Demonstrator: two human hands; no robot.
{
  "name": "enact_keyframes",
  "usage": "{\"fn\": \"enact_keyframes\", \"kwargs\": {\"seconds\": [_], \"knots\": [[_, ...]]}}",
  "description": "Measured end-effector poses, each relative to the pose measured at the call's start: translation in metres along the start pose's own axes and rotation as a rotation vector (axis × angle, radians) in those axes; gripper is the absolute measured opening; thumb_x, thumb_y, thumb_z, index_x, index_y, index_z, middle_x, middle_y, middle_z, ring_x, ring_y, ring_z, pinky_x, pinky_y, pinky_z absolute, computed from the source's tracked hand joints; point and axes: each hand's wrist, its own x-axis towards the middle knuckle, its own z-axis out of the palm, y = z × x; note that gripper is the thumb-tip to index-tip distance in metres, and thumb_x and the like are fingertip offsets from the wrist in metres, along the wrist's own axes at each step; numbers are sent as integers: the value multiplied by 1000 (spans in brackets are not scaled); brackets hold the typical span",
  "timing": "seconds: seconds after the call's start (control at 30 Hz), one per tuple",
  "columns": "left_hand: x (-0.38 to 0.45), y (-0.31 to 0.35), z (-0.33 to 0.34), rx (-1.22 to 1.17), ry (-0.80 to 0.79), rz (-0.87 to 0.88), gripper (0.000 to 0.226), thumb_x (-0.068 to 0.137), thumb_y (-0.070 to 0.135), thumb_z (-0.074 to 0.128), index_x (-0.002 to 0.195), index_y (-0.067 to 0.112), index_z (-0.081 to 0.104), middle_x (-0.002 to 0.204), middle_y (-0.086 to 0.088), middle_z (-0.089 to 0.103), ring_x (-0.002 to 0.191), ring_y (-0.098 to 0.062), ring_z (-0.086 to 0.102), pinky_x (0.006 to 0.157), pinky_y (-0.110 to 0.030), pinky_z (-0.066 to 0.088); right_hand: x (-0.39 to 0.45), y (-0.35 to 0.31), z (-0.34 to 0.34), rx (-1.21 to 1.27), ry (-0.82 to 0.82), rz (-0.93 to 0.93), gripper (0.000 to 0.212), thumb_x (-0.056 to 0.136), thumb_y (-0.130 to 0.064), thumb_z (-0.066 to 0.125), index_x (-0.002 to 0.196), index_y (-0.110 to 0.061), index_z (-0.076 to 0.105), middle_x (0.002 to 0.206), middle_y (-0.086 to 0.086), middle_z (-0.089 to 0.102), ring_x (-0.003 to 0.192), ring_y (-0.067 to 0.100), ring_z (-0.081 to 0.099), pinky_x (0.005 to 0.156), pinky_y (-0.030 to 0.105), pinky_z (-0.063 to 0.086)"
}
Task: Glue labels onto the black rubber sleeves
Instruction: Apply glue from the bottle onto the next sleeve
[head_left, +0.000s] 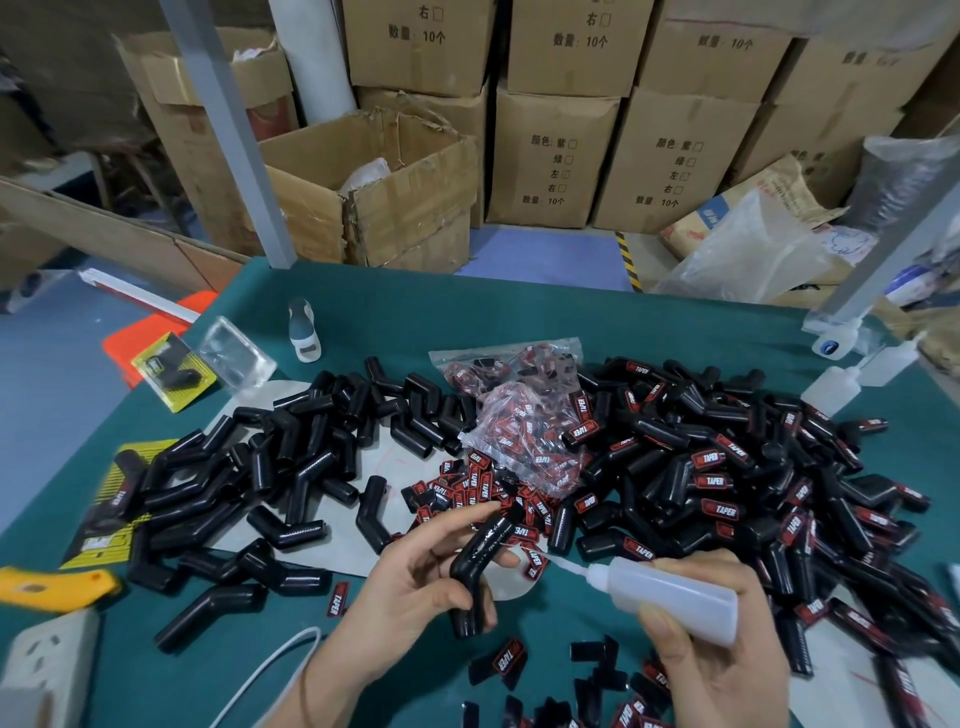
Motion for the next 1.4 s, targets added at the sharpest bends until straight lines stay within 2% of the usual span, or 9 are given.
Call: {"fn": "enact_keyframes", "kwargs": {"seconds": [0.3,0.4,0.57,0.77,0.9,1.1,1.4], "knots": [[0,0,-1,-6,1,5,69,79,3,68,143,29,62,124,-24,70,73,-27,73,71,-32,58,-1,-1,1,-6,-34,3,28,75,-36,74,102,-32,70,93,-6,66,84,19,64,71,21,53],[0,0,0,5,-1,4,71,77,4,65,143,30,62,123,-22,71,72,-26,73,71,-31,58,0,-2,1,7,-23,3,28,75,-36,74,102,-32,70,92,-7,66,84,15,65,71,17,52],[0,-1,0,33,1,-3,73,75,5,63,142,33,63,123,-20,72,73,-27,73,73,-34,59,0,-2,2,-15,-44,-16,27,75,-36,74,101,-33,71,91,-6,65,83,17,63,69,20,51],[0,0,-2,53,5,-22,75,79,-8,67,141,34,64,123,-19,71,75,-27,73,73,-34,59,-1,3,2,-7,-52,-23,28,75,-36,75,103,-33,70,93,-5,67,83,16,65,70,18,52],[0,1,-1,44,14,-35,73,75,4,71,140,34,64,122,-18,72,75,-26,73,72,-33,60,-1,5,2,-7,-40,-37,27,77,-34,74,103,-34,69,94,-6,66,85,16,65,69,20,53],[1,-1,-1,24,23,-59,79,67,3,68,140,33,65,121,-18,72,73,-26,72,70,-33,58,-1,9,1,4,-47,-45,27,78,-34,74,105,-31,69,96,-4,67,85,18,65,72,20,53],[1,-1,-2,29,22,-63,78,67,6,70,139,35,65,122,-17,72,76,-28,72,72,-33,60,0,11,0,-23,-61,-51,28,78,-36,75,105,-32,69,95,-4,67,84,18,66,70,21,53]]}}
